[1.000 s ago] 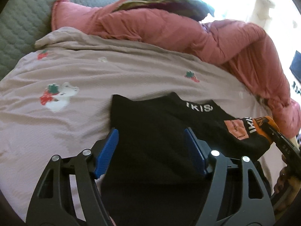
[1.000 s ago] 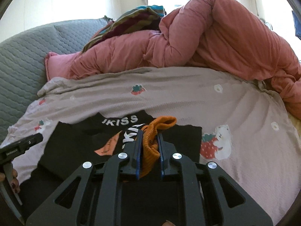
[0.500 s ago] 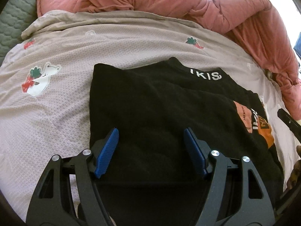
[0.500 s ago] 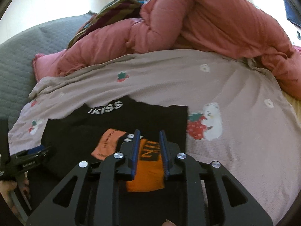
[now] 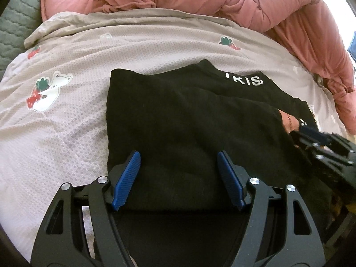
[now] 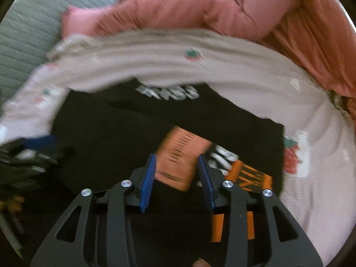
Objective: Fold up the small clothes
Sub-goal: 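Lower the orange cuff onto the shirt body and open the right tool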
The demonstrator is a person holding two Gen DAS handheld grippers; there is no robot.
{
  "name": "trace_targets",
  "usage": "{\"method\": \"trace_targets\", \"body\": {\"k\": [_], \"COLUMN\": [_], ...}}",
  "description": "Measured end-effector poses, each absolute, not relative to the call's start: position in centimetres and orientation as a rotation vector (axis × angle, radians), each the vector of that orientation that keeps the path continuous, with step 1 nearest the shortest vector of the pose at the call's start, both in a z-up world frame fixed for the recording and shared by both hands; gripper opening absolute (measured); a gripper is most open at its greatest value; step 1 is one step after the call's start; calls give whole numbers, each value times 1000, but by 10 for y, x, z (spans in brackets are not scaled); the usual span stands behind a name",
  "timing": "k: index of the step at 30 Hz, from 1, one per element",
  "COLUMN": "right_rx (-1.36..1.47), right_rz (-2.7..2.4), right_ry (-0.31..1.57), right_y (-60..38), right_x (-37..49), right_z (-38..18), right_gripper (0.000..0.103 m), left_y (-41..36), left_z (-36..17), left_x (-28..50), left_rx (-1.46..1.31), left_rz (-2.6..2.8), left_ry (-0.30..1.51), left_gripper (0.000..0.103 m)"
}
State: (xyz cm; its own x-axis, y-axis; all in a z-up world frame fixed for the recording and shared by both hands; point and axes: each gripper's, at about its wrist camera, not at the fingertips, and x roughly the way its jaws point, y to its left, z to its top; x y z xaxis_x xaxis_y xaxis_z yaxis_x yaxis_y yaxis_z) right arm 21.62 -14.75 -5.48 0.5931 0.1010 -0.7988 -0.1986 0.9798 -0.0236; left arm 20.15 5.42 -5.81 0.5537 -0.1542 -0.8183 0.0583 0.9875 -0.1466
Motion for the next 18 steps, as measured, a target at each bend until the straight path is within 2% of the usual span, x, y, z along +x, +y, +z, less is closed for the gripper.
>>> {"method": "trace_targets", "body": {"k": [3, 6, 16, 18], "right_rx": [-74, -109, -31, -8], "right_rz": [171, 155, 140, 144], "right_ry": [928, 917, 916, 912], "right_y": [-160, -154, -159, -159], "right_x": [214, 212, 208, 207], "right_z": [-63, -66, -61, -59], "right_gripper": [30, 30, 34, 39], "left_y": [55, 55, 55, 55], "left_z": [-59, -59, -58, -56], "left_x": [202, 201, 200, 199], "left_rx": [-117, -107, -104, -101], "left_rz": [-131, -127, -127, -126], "left_ry": [980, 979, 978, 978], "left_gripper": [64, 64, 64, 64]}}
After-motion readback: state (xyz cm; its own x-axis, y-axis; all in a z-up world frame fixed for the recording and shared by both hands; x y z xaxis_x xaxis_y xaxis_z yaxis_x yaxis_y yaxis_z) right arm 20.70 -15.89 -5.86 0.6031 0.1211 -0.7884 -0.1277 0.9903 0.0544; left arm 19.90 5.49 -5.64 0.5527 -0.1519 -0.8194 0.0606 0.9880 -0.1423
